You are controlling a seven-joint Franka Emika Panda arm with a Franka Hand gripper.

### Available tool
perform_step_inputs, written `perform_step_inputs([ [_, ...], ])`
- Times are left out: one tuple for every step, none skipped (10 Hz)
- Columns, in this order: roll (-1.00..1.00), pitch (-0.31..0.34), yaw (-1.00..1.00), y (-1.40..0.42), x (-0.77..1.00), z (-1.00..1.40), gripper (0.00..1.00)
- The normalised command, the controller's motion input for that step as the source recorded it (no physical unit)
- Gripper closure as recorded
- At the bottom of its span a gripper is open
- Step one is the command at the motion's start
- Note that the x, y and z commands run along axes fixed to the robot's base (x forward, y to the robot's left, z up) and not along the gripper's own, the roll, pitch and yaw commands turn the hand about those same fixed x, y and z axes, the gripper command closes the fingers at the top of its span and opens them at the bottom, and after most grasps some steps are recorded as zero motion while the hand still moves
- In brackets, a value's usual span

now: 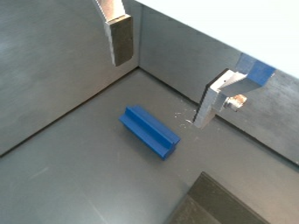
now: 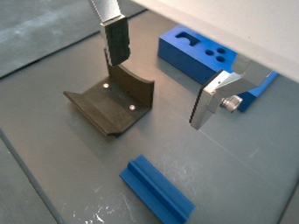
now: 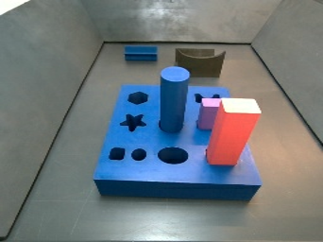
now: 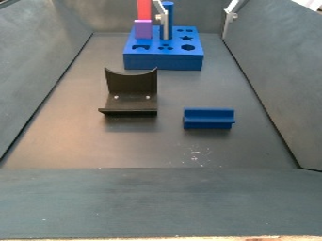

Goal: Pick up the star object. Move up. Place the star object on the fixture. Regrasp the star object. Move to above the board. Insert the star object.
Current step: Pick up the star object.

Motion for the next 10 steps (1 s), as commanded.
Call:
perform_step_inputs([
  [-0.03,0.011,-0.71,0.21,-0.08,-0.31,0.0],
  [-0.04,0.02,-0.75,0.15,-0.05,-0.35,0.0],
  [-0.08,0.047,-0.7,0.19,0.0,-0.42,0.0],
  [-0.11,0.05,-0.67,0.2,0.0,-0.45,0.0],
  [-0.12,0.043,-0.67,0.19,0.0,-0.45,0.0],
  [-0.14,0.004,-0.71,0.11,0.0,-0.39,0.0],
  [-0.16,0.0,-0.76,0.04,0.04,-0.39,0.0],
  [-0.19,0.0,-0.77,0.01,0.05,-0.39,0.0],
  [-0.3,-0.079,-0.61,0.06,0.0,-0.31,0.0],
  [-0.38,-0.13,-0.47,0.16,0.0,-0.29,0.0],
])
